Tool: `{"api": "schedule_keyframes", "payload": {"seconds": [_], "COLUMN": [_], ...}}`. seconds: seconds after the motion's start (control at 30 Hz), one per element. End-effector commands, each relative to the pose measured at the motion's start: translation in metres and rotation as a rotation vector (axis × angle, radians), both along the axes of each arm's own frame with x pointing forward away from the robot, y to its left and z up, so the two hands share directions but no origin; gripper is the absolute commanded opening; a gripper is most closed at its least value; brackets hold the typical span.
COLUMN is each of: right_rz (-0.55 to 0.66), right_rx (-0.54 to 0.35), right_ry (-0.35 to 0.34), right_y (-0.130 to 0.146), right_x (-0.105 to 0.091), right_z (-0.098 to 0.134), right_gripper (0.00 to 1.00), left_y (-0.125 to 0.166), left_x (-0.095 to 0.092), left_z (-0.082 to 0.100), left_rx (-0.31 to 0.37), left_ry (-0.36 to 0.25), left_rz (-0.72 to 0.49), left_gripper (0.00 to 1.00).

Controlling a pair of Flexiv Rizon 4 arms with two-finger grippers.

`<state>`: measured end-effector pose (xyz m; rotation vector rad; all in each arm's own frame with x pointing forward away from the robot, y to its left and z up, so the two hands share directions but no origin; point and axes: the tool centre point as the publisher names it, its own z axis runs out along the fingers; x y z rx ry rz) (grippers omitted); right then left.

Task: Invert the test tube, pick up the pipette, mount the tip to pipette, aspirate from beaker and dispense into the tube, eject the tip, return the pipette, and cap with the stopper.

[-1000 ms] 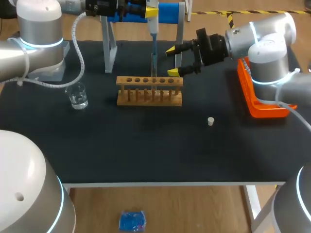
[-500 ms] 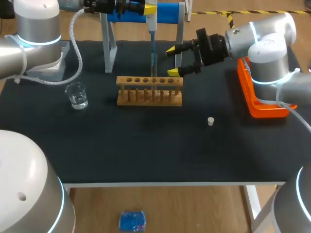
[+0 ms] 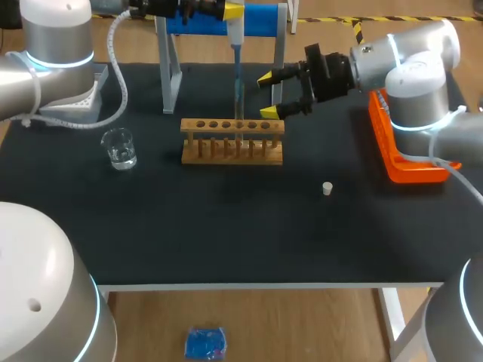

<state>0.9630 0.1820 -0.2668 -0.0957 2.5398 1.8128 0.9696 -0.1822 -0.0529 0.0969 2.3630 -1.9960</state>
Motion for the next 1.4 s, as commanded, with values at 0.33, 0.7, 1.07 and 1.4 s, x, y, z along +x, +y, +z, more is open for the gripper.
{"api": "schedule_keyframes", "payload": {"seconds": [0.33,0.7,1.07,1.4], "right_rz": [0.0,0.0,0.0,0.0], "right_rx": [0.0,0.0,0.0,0.0], "right_ry": [0.0,0.0,0.0,0.0], "right_y": [0.0,0.0,0.0,0.0], "right_x": [0.0,0.0,0.0,0.0], "right_z": [0.0,0.0,0.0,0.0], "right_gripper": [1.0,1.0,1.0,1.0], "left_y": [-0.003,-0.003,-0.004,-0.006], "left_x": [0.0,0.002,0.001,0.0], "left_z": [0.007,0.013,0.019,0.026], "left_rx": [0.006,0.019,0.028,0.038], "left_ry": [-0.012,-0.013,-0.017,-0.027], "left_rz": [0.003,0.003,0.005,0.006], "left_gripper": [0.0,0.0,0.0,0.0]}}
